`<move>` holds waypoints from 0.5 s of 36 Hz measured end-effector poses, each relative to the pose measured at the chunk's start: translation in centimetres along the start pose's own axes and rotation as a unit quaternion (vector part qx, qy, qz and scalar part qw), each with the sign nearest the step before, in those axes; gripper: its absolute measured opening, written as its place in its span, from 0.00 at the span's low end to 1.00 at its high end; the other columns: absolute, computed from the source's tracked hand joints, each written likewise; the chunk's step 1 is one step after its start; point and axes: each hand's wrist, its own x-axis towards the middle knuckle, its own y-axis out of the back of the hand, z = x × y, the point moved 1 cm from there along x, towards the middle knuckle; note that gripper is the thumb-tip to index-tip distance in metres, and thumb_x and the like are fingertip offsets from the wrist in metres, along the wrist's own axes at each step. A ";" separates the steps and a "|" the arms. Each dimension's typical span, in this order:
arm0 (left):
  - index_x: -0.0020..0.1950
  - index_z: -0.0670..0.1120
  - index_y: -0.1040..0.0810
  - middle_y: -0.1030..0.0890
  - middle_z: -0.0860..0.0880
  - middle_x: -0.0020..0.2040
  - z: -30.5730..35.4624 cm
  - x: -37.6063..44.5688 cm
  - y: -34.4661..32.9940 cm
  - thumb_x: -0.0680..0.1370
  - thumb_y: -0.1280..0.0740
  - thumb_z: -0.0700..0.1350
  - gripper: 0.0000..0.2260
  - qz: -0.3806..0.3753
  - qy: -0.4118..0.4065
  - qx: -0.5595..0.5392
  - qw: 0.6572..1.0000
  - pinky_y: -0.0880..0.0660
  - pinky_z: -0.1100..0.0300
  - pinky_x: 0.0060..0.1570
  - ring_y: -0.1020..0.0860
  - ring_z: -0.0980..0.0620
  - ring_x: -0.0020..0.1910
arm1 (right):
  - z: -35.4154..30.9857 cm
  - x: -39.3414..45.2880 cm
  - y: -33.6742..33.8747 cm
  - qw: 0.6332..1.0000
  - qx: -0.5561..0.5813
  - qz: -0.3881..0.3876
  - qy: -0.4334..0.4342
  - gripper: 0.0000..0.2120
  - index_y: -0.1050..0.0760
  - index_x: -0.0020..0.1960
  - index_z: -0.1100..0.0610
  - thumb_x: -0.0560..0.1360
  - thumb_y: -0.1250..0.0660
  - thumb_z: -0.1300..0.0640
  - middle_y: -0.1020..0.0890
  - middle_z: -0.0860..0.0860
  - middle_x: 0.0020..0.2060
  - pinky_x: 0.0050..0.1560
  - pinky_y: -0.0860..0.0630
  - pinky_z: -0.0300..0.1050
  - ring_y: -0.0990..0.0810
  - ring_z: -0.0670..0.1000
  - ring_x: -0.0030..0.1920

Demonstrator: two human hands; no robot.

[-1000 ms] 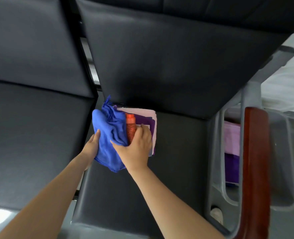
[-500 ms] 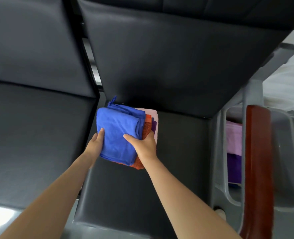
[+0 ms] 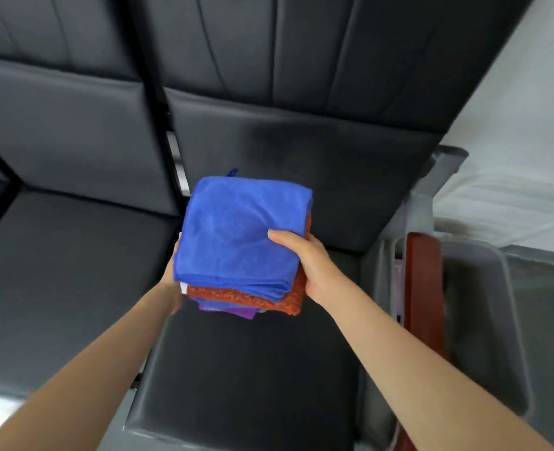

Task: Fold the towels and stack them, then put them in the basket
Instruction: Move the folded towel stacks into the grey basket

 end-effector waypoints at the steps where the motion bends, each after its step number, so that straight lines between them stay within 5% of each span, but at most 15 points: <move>1: 0.44 0.48 0.28 0.20 0.52 0.32 -0.2 -0.4 -0.6 0.84 0.46 0.41 0.12 0.013 0.007 0.014 1.000 0.26 0.64 0.27 0.20 0.53 0.37 | -1.1 -1.0 0.6 1.000 0.014 -0.009 -0.003 0.19 0.23 0.63 0.58 0.73 0.28 0.59 0.16 0.54 0.55 0.61 0.23 0.50 0.18 0.55 0.56; 3: 0.45 0.44 0.28 0.23 0.53 0.21 -0.8 -1.2 -1.6 0.84 0.48 0.37 0.12 0.025 0.029 0.032 0.999 0.30 0.66 0.16 0.22 0.57 0.23 | -2.9 -2.8 1.6 0.999 0.036 -0.022 -0.007 0.17 0.22 0.62 0.59 0.74 0.30 0.58 0.16 0.55 0.54 0.57 0.21 0.47 0.17 0.54 0.55; 5: 0.53 0.39 0.27 0.25 0.53 0.18 -1.4 -2.2 -2.8 0.84 0.49 0.36 0.11 -0.006 0.052 0.036 0.998 0.30 0.65 0.16 0.22 0.51 0.26 | -4.5 -4.4 3.3 0.998 0.049 -0.029 -0.004 0.13 0.20 0.57 0.58 0.73 0.31 0.57 0.15 0.53 0.50 0.50 0.20 0.44 0.15 0.51 0.49; 8: 0.42 0.41 0.31 0.25 0.50 0.18 -0.3 -6.2 -8.7 0.84 0.51 0.39 0.14 -0.076 0.064 0.046 0.994 0.27 0.62 0.22 0.25 0.45 0.32 | -6.7 -6.8 7.0 0.997 0.072 -0.023 0.008 0.21 0.21 0.59 0.57 0.67 0.29 0.53 0.15 0.52 0.52 0.50 0.21 0.46 0.15 0.52 0.50; 11: 0.41 0.45 0.25 0.19 0.49 0.27 0.8 -9.8 -14.9 0.83 0.47 0.50 0.18 -0.154 0.027 -0.021 0.987 0.25 0.64 0.21 0.20 0.52 0.25 | -8.0 -9.1 11.4 0.996 0.086 0.001 0.017 0.21 0.21 0.57 0.56 0.66 0.28 0.52 0.15 0.52 0.51 0.49 0.21 0.46 0.15 0.52 0.49; 14: 0.43 0.50 0.14 0.15 0.47 0.45 1.1 -12.0 -20.2 0.79 0.48 0.65 0.28 -0.217 0.010 -0.036 0.975 0.19 0.58 0.37 0.16 0.49 0.40 | -9.1 -11.7 16.8 0.994 0.099 0.028 0.031 0.14 0.20 0.53 0.56 0.68 0.30 0.53 0.14 0.52 0.47 0.44 0.19 0.43 0.15 0.51 0.45; 18: 0.53 0.50 0.15 0.17 0.44 0.57 0.1 -14.7 -26.2 0.74 0.46 0.71 0.31 -0.267 0.040 0.021 0.963 0.24 0.50 0.53 0.18 0.45 0.53 | -9.8 -14.8 23.5 0.991 0.109 0.060 0.042 0.07 0.20 0.50 0.55 0.75 0.33 0.55 0.14 0.51 0.42 0.33 0.21 0.40 0.14 0.49 0.39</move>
